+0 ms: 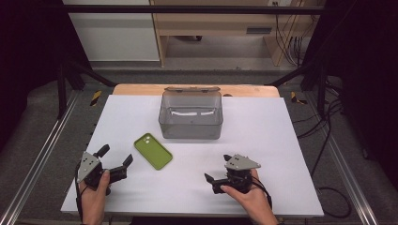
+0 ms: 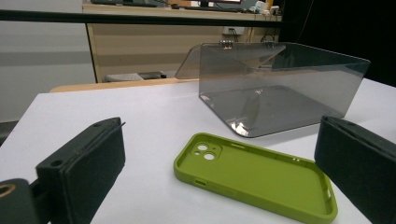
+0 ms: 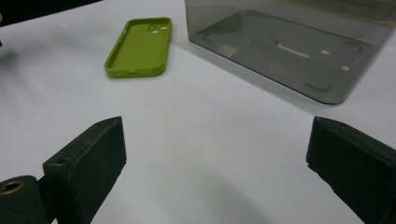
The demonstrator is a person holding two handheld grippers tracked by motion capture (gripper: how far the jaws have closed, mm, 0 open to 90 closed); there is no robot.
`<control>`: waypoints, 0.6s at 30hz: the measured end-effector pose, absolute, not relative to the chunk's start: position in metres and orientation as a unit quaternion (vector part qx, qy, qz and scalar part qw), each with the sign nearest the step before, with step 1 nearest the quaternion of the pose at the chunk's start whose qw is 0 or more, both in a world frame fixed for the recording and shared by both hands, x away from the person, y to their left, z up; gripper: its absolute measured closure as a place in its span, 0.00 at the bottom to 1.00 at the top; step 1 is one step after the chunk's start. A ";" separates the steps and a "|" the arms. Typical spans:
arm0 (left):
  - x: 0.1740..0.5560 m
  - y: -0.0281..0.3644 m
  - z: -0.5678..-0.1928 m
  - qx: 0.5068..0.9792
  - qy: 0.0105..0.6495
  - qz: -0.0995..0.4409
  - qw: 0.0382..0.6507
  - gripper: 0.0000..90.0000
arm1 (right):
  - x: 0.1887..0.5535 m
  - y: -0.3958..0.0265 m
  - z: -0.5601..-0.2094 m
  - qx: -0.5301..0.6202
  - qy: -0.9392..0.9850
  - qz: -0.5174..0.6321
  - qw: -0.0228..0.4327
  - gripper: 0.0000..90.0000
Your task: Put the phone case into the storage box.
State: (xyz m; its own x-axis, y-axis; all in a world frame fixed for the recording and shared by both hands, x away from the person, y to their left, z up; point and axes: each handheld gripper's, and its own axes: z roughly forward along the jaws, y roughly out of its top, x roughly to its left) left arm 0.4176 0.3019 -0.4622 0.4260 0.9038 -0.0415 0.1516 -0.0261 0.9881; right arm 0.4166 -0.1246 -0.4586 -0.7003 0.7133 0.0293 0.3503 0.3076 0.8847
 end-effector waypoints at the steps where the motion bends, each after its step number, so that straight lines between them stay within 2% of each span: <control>1: 0.418 0.302 -0.462 0.632 0.418 0.336 0.559 0.02 | 0.417 -0.121 -0.459 0.335 0.790 0.478 0.187 0.06; 18: 0.418 0.304 -0.463 0.629 0.422 0.335 0.560 0.02 | 0.445 -0.044 -0.455 0.309 0.849 0.407 0.137 0.15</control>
State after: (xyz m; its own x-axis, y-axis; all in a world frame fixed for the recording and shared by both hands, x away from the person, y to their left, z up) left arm 0.4181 0.3040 -0.4626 0.4197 0.9062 -0.0517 0.1567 -0.0163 0.9875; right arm 0.4446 -0.0439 -0.4545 -0.7719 0.6355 0.0194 0.4132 0.4783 0.7749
